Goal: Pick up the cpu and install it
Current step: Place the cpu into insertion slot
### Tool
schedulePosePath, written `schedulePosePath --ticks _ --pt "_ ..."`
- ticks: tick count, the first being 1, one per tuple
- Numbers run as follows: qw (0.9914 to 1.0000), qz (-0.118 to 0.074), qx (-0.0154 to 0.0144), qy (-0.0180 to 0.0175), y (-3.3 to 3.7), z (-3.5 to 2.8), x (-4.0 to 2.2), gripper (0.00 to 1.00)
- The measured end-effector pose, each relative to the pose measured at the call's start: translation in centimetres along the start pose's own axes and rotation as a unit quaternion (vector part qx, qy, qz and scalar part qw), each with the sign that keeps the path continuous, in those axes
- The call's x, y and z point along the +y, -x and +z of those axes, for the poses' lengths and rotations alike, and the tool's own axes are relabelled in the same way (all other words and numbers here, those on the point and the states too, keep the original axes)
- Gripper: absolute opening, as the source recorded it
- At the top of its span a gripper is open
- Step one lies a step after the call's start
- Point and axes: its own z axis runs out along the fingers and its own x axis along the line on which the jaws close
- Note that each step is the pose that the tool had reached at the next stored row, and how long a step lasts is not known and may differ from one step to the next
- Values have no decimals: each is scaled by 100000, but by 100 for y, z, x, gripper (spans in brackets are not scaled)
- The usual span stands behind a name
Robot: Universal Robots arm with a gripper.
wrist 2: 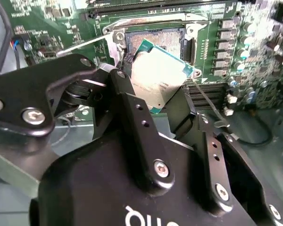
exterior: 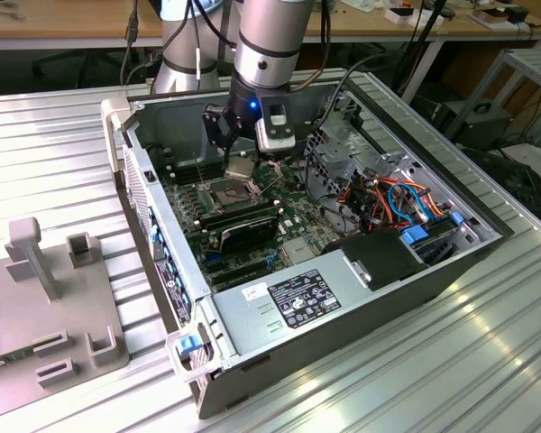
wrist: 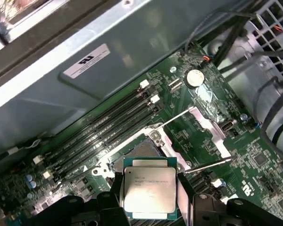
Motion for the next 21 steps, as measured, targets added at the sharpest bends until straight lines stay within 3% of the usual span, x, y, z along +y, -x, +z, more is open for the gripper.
schedulePosePath --ticks 3,5,9,10,12,16,18,20,21 --pt "99951 3118 -183 83 0 4 0 54" --pt "99868 5135 -302 134 0 7 0 54" --pt "99593 8997 -532 234 0 12 -1 54" --pt "99448 10466 -619 271 0 13 -1 54" --pt "99259 12125 -719 317 1 16 -1 54" --pt "98792 15463 -916 403 1 20 -1 54" --pt "98451 17495 -1035 453 1 22 -1 54" --pt "98011 19803 -1171 515 1 25 -1 54" --pt "97851 20575 -1216 531 1 26 -1 54"
